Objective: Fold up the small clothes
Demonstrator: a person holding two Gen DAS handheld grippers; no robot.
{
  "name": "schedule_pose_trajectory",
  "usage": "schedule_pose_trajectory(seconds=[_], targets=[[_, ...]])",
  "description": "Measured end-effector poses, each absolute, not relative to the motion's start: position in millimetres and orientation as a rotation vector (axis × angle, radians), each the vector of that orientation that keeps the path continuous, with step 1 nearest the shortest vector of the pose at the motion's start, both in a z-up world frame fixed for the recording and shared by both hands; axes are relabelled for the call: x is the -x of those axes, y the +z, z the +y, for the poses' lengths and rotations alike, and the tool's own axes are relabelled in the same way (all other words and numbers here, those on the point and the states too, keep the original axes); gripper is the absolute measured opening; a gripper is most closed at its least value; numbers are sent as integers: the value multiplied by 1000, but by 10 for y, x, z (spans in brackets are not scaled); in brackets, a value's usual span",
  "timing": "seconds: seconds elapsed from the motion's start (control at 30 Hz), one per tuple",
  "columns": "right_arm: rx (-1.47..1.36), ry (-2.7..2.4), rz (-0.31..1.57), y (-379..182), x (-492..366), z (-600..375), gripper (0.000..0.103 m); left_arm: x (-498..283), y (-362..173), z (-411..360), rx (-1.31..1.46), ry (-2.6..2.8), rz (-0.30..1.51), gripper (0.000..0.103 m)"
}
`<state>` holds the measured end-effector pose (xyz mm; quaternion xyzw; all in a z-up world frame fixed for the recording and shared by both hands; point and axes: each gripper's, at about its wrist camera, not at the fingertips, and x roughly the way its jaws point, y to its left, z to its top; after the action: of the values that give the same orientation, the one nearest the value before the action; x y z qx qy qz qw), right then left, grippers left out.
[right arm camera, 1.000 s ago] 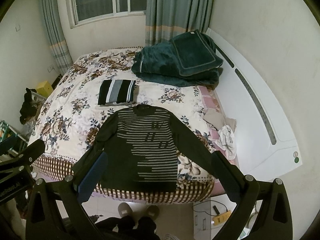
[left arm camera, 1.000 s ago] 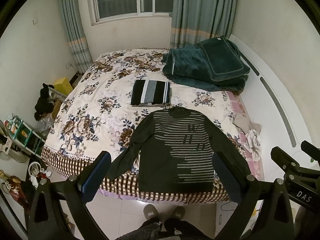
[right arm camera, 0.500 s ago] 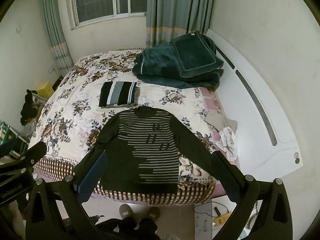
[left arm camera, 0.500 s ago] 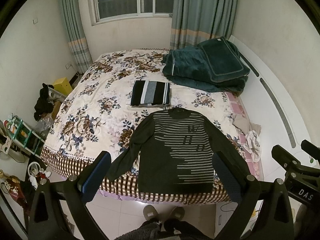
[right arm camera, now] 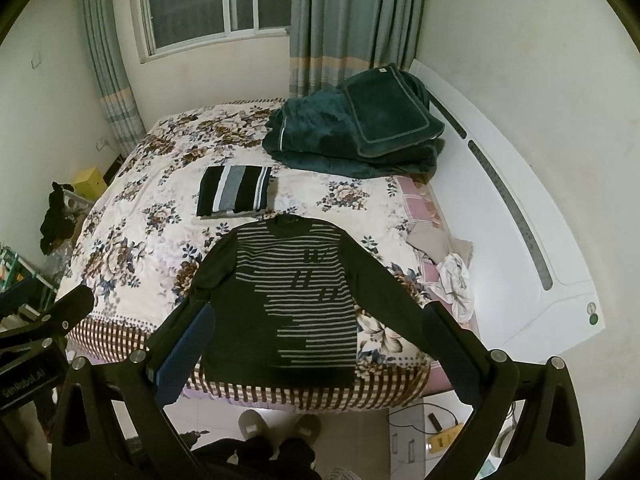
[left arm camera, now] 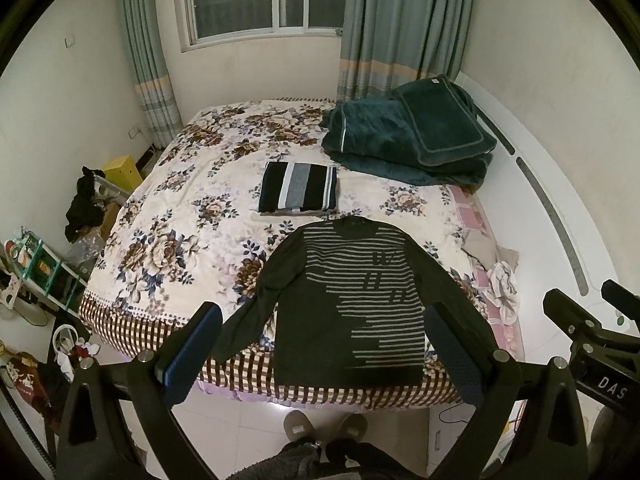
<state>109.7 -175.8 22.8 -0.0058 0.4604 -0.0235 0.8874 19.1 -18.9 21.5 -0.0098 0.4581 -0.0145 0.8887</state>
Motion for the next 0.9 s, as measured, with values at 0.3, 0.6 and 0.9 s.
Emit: schedule_pose_trajectory(seconds=[0.3, 0.6, 0.9], targets=[[8, -56, 948, 243, -1044, -1782, 103, -291, 237, -248, 21, -38, 944, 103], [-29, -73, 947, 219, -1056, -1805, 103, -355, 135, -170, 13, -40, 925, 103], [-362, -402, 1020, -839, -1265, -3152, 97, -947, -622, -206, -124, 39, 793, 103]])
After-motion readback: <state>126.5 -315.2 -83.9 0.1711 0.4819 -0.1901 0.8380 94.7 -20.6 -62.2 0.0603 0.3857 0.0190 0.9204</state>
